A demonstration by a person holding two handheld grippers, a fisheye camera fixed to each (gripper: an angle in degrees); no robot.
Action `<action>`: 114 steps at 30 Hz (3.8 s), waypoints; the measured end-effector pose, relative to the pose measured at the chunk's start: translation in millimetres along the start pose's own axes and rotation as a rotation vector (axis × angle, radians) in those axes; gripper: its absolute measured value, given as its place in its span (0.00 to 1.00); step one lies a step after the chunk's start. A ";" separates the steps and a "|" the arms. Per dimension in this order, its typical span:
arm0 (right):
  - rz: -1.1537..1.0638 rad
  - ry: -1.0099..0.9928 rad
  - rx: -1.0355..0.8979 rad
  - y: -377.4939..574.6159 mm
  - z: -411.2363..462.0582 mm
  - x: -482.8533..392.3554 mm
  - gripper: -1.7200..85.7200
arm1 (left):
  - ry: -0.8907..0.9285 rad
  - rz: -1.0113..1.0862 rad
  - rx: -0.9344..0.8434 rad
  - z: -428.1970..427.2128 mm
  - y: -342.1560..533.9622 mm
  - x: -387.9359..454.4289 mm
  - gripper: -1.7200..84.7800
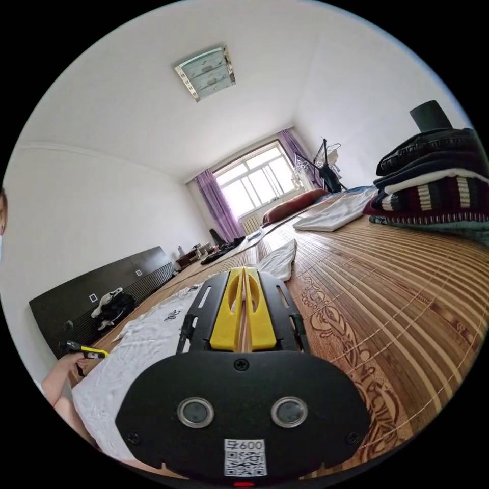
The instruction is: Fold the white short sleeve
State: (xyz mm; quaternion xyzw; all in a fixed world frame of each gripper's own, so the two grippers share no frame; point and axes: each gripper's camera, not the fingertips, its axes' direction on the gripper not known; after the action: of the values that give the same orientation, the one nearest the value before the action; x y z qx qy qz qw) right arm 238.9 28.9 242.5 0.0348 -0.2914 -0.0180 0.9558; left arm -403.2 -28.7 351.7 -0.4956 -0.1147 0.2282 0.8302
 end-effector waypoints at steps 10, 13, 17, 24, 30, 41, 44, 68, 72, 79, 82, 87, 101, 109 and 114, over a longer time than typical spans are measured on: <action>-0.011 -0.025 -0.035 24.6 -2.3 24.9 0.01 | -0.005 -0.057 0.032 12.5 11.5 -15.6 0.03; -0.002 -0.045 -0.034 31.6 -3.7 32.1 0.01 | -0.143 -0.052 0.114 3.8 21.7 -1.9 0.03; 0.001 -0.033 -0.041 39.4 -2.4 34.9 0.01 | -0.151 -0.077 0.177 3.2 35.8 3.8 0.03; 0.011 -0.012 -0.064 53.6 4.3 35.7 0.01 | -0.132 -0.160 0.320 4.0 63.0 2.1 0.03; 0.013 0.000 -0.063 66.4 8.7 30.3 0.01 | -0.109 -0.201 0.291 18.6 72.3 2.6 0.03; 0.041 0.030 -0.059 89.2 21.6 12.8 0.01 | -0.157 -0.217 0.266 46.6 89.5 29.3 0.03; 0.046 0.064 -0.070 94.9 29.2 3.6 0.01 | -0.184 -0.289 0.357 39.1 105.0 36.5 0.03; 0.099 0.455 -0.287 272.5 -26.1 -390.9 0.01 | -0.190 -0.530 0.681 -72.9 267.9 414.4 0.02; -0.088 0.458 -0.309 294.3 -44.8 -424.5 0.03 | 0.056 -0.385 0.676 -67.2 278.1 422.4 0.02; -0.131 0.454 -0.307 316.4 -61.0 -439.4 0.01 | 0.106 -0.336 0.659 -64.2 279.1 438.1 0.02; -0.166 0.532 -0.184 318.5 -69.0 -452.1 0.01 | 0.188 -0.376 0.658 -61.8 273.7 438.8 0.02; -0.243 0.573 -0.243 352.3 -72.6 -469.8 0.01 | 0.280 -0.382 0.636 -50.4 284.6 437.2 0.02; -0.151 0.521 -0.256 396.7 -95.1 -500.9 0.02 | 0.156 -0.319 0.695 -57.4 297.4 440.1 0.02; -0.266 0.530 -0.307 393.4 -81.6 -525.4 0.01 | 0.174 -0.443 0.688 -64.4 270.3 442.4 0.02; -0.305 0.564 -0.309 409.2 -92.6 -535.8 0.01 | 0.220 -0.461 0.693 -65.3 280.5 440.2 0.02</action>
State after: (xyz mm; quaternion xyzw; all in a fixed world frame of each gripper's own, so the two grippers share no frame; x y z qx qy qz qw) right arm -148.0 471.3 -100.5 -0.0636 -0.0014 -0.1941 0.9789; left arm -67.6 251.3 59.0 -0.1700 -0.0498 0.0076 0.9842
